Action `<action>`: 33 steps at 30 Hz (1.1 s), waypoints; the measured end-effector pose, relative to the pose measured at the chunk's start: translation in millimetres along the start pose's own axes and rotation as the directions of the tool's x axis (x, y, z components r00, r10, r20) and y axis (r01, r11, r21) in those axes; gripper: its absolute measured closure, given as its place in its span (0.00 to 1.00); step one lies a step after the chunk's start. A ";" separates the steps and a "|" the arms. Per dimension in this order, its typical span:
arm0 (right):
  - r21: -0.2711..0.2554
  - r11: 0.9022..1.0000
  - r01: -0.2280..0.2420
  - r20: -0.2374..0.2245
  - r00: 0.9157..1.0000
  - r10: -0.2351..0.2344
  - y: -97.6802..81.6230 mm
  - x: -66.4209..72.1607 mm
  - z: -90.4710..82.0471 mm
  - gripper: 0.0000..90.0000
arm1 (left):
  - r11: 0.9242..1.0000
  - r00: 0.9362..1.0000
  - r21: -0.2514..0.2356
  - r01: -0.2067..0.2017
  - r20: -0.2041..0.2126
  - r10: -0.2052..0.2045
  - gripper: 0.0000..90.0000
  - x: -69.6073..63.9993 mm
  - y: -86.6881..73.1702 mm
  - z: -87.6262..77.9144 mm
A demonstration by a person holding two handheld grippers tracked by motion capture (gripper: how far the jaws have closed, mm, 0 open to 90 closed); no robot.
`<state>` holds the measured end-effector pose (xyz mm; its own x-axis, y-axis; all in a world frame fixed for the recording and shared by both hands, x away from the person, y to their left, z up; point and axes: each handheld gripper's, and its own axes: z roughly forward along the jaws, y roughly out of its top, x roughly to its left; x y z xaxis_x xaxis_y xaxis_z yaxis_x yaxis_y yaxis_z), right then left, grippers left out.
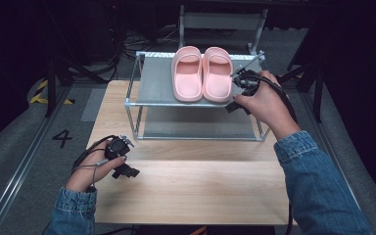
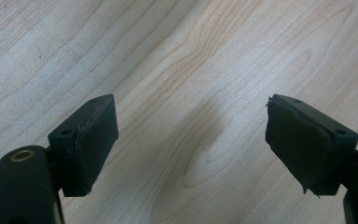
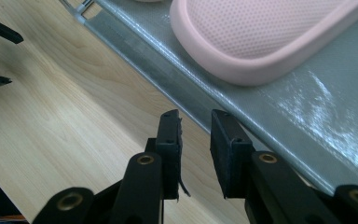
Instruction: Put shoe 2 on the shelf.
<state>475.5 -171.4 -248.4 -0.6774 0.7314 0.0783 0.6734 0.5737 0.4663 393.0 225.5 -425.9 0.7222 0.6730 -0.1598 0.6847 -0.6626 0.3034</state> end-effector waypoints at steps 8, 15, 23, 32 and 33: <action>-0.041 0.999 -0.020 0.000 1.000 0.020 -19.8 -6.6 -18.1 0.80 | 1.000 1.000 -0.007 0.009 -0.005 -0.009 0.20 0.7 -6.2 -4.4; -0.058 0.998 -0.035 0.018 0.999 0.036 -35.5 -13.2 -29.0 0.78 | 1.000 1.000 -0.030 0.008 -0.025 -0.008 0.20 1.7 -11.1 -9.8; -0.053 0.997 -0.051 0.036 0.998 0.053 -59.9 -19.3 -35.8 0.73 | 0.999 0.999 -0.024 0.024 -0.028 -0.024 0.20 2.7 -20.4 -9.2; -0.038 0.997 -0.074 0.058 0.995 0.076 -104.4 -34.2 -22.9 0.58 | 0.999 0.999 -0.027 0.036 -0.037 -0.037 0.20 3.8 -24.4 -10.1; -0.037 0.996 -0.080 0.059 0.995 0.082 -110.4 -36.8 -20.5 0.57 | 0.999 0.999 -0.024 0.038 -0.038 -0.039 0.20 3.9 -24.1 -10.0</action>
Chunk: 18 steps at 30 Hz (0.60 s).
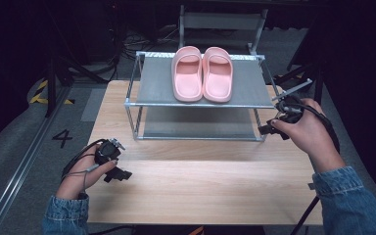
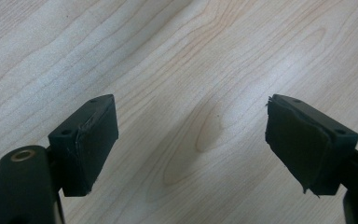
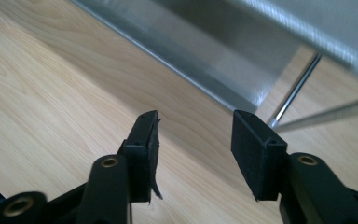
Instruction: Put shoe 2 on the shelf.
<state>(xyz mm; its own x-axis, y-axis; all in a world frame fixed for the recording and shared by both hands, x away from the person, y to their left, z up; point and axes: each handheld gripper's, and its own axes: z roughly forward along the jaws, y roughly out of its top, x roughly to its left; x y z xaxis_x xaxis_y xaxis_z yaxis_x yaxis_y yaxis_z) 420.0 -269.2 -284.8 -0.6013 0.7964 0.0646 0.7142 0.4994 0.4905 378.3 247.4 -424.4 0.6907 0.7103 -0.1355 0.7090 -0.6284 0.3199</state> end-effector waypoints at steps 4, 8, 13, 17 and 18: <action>0.017 1.000 -0.020 0.002 1.000 0.020 -20.6 -10.6 10.3 0.51 | 1.000 1.000 0.001 -0.002 0.001 0.002 0.20 0.9 0.9 1.2; 0.033 0.999 -0.041 0.002 0.999 0.041 -44.0 -22.4 24.2 0.48 | 1.000 1.000 -0.016 0.014 -0.004 -0.015 0.20 2.6 2.5 0.3; 0.062 0.996 -0.067 -0.001 0.998 0.067 -69.7 -32.4 42.4 0.45 | 1.000 1.000 -0.009 0.013 -0.003 -0.013 0.20 3.2 3.7 2.4; 0.084 0.993 -0.086 -0.004 0.996 0.086 -87.7 -36.6 56.6 0.44 | 1.000 1.000 -0.005 0.005 0.002 -0.005 0.20 3.5 5.1 3.9; 0.089 0.992 -0.088 -0.001 0.996 0.088 -91.0 -37.2 59.5 0.44 | 1.000 1.000 -0.006 0.011 0.007 -0.011 0.20 3.2 5.3 4.0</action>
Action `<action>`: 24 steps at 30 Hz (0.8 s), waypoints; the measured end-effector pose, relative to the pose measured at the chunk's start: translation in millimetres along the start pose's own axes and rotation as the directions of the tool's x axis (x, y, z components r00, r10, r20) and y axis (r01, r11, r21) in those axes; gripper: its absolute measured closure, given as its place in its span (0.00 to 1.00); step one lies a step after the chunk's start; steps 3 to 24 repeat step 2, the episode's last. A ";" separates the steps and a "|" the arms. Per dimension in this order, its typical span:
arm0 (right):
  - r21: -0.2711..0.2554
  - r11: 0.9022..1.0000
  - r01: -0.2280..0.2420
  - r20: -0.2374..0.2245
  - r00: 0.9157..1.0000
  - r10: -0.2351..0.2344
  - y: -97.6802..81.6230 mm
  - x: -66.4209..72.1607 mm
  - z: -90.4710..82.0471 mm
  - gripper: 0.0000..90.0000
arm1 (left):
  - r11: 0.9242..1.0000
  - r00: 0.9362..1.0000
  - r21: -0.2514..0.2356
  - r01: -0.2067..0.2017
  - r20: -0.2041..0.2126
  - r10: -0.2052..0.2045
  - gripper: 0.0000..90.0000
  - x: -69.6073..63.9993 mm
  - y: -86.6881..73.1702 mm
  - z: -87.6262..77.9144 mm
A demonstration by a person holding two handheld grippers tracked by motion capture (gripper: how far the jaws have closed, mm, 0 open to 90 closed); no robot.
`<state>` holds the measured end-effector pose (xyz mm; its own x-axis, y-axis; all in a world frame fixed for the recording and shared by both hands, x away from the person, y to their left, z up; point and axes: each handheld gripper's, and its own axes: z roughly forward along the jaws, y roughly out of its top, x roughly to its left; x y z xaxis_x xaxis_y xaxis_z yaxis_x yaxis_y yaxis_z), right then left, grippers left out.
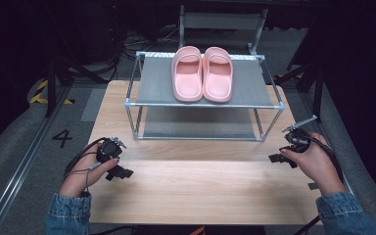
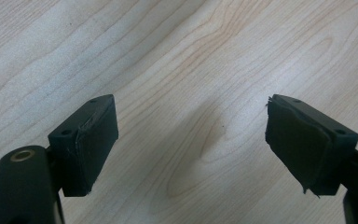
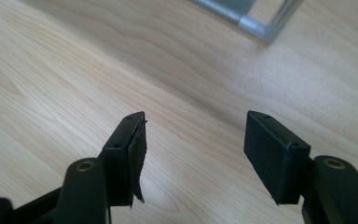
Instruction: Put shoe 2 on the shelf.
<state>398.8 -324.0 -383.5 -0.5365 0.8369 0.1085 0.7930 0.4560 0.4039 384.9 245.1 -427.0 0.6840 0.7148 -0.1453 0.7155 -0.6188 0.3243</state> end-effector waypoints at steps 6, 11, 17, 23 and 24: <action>0.005 1.000 0.000 0.003 1.000 0.000 -2.6 -0.8 2.6 0.44 | 1.000 1.000 -0.001 0.002 -0.001 -0.002 0.20 0.1 0.4 -0.2; 0.005 1.000 0.000 0.003 1.000 0.000 -2.6 -0.8 2.6 0.44 | 1.000 1.000 -0.001 0.002 -0.001 -0.002 0.20 0.1 0.4 -0.2; 0.005 1.000 0.000 0.003 1.000 0.000 -2.6 -0.8 2.6 0.44 | 1.000 1.000 -0.001 0.002 -0.001 -0.002 0.20 0.1 0.4 -0.2; 0.005 1.000 0.000 0.003 1.000 0.000 -2.6 -0.8 2.6 0.44 | 1.000 1.000 -0.001 0.002 -0.001 -0.002 0.20 0.1 0.4 -0.2; 0.005 1.000 0.000 0.003 1.000 0.000 -2.6 -0.8 2.6 0.44 | 1.000 1.000 -0.001 0.002 -0.001 -0.002 0.20 0.1 0.4 -0.2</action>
